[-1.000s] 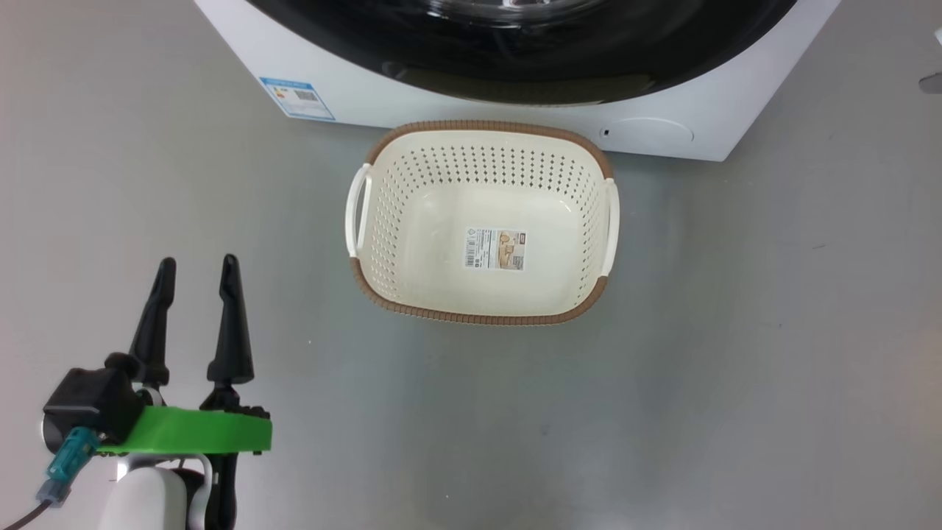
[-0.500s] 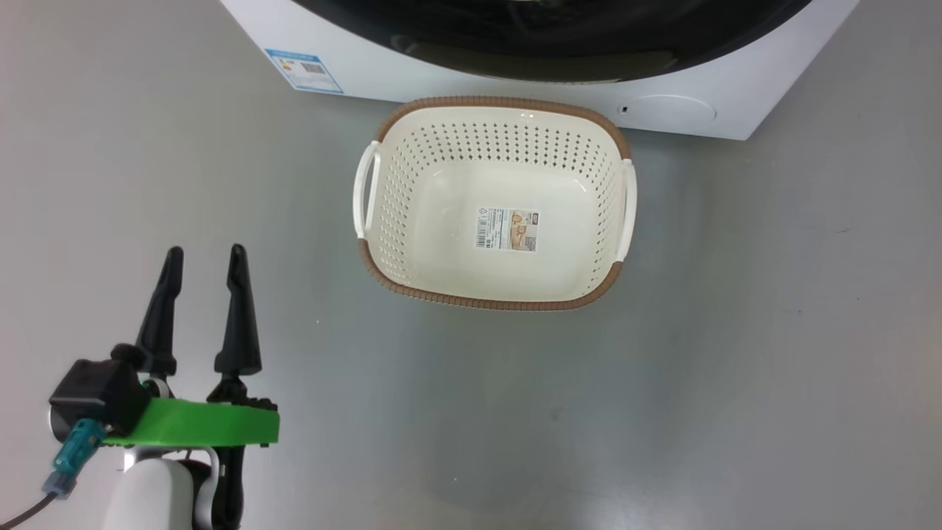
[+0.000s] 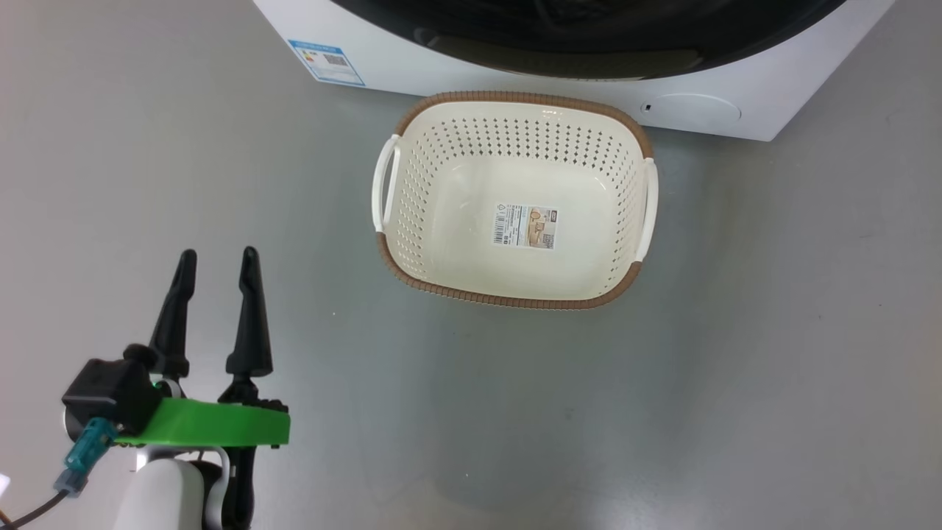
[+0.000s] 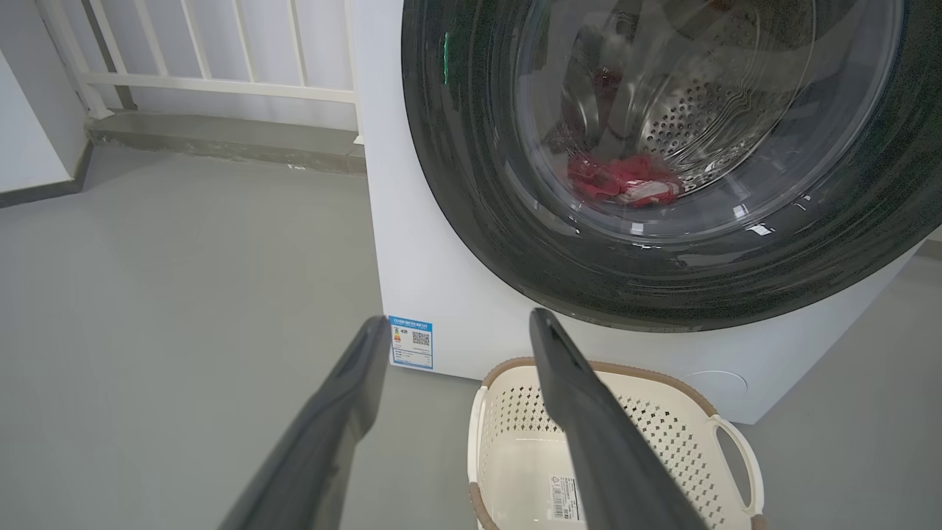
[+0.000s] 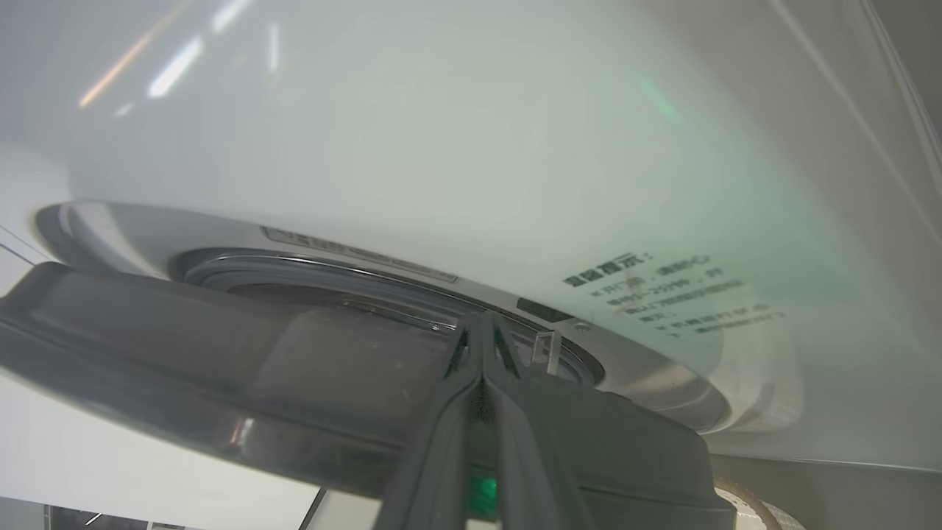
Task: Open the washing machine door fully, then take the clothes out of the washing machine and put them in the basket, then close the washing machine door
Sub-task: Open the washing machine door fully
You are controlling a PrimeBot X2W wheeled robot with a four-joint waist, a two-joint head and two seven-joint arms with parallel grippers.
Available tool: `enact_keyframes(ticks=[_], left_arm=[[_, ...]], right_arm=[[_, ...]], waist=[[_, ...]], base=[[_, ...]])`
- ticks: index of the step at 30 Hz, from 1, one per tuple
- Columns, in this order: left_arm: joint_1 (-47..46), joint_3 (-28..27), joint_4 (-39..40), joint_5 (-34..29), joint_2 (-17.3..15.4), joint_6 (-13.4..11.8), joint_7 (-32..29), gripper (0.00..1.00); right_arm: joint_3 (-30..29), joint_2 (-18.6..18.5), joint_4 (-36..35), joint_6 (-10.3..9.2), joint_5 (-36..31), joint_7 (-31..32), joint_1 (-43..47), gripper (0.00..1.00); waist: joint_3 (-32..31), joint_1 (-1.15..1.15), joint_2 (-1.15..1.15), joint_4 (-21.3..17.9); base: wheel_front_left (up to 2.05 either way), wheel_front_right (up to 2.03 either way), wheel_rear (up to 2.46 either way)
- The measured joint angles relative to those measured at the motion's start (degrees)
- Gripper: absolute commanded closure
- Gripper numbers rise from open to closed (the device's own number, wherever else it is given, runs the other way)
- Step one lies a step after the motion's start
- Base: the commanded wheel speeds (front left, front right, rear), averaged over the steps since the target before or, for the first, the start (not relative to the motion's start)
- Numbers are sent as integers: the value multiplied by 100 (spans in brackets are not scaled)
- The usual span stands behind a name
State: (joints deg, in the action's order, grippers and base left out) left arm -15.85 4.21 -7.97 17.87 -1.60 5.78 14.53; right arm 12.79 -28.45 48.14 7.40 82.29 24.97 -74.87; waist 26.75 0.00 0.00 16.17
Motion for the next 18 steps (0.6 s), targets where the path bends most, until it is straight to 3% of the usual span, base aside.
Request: enact_keyframes(ticks=[18], left_arm=[[1, 29, -123, 58, 2, -8, 0, 0]], right_arm=[[298, 21, 323, -1, 5, 590, -223, 100]], waist=[[-91, 0, 0, 14]], base=[[0, 0, 0]])
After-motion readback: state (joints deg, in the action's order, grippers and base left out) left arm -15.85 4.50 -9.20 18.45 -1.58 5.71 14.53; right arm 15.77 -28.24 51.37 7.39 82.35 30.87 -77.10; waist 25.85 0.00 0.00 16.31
